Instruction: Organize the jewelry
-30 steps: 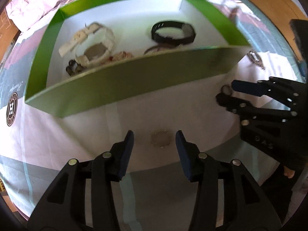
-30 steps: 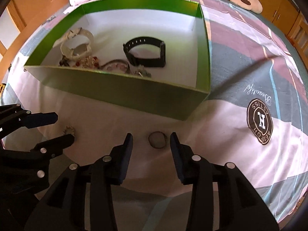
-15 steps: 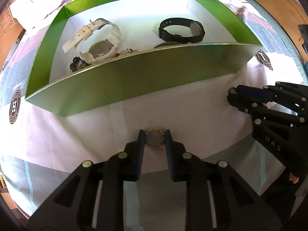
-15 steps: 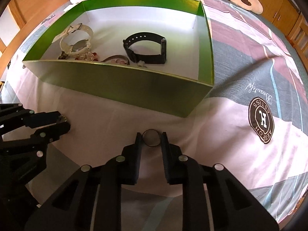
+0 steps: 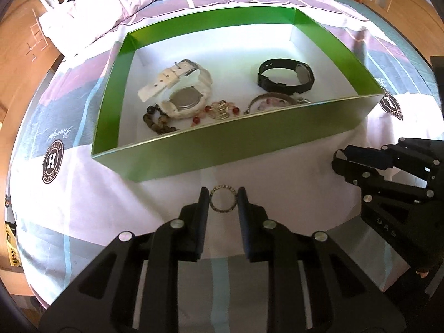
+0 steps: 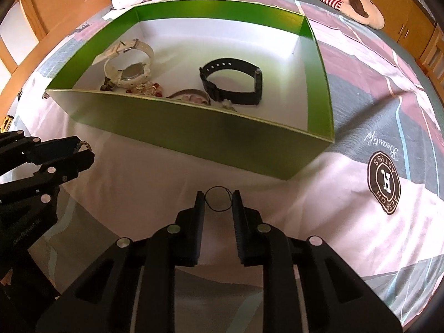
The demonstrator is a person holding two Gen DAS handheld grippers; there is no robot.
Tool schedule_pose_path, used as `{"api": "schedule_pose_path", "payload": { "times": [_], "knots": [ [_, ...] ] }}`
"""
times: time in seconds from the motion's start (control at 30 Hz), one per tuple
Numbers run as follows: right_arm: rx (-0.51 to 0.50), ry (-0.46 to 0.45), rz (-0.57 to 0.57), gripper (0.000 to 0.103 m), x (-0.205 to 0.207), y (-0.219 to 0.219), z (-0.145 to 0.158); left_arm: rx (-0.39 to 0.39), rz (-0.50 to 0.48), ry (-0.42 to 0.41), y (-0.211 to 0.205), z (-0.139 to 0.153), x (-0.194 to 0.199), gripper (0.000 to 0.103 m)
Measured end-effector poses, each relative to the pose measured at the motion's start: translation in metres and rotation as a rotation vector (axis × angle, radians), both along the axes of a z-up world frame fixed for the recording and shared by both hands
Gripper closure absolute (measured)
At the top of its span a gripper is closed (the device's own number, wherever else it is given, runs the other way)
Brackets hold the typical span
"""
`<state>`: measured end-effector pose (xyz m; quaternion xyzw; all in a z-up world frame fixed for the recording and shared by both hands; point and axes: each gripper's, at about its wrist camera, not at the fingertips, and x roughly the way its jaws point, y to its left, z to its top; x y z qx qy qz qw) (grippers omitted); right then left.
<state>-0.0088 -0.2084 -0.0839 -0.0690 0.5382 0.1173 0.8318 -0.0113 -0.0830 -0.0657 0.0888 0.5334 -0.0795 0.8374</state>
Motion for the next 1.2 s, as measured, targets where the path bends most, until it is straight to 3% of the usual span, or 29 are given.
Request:
{"api": "schedule_pose_path", "payload": {
  "times": [0.87,1.07,1.2],
  "knots": [
    [0.098,-0.119,0.026,0.083,-0.004,0.003,0.036,-0.048,0.047,-0.038,0.013,0.011,-0.002,0.082],
    [0.241,-0.263,0.021,0.083,-0.009,-0.006,0.084,-0.118,0.094,-0.123,0.028,0.05,0.007,0.082],
    [0.266,-0.328,-0.015,0.083,0.003,-0.009,0.104,-0.153,0.126,-0.179,0.036,0.075,0.018,0.082]
  ]
}}
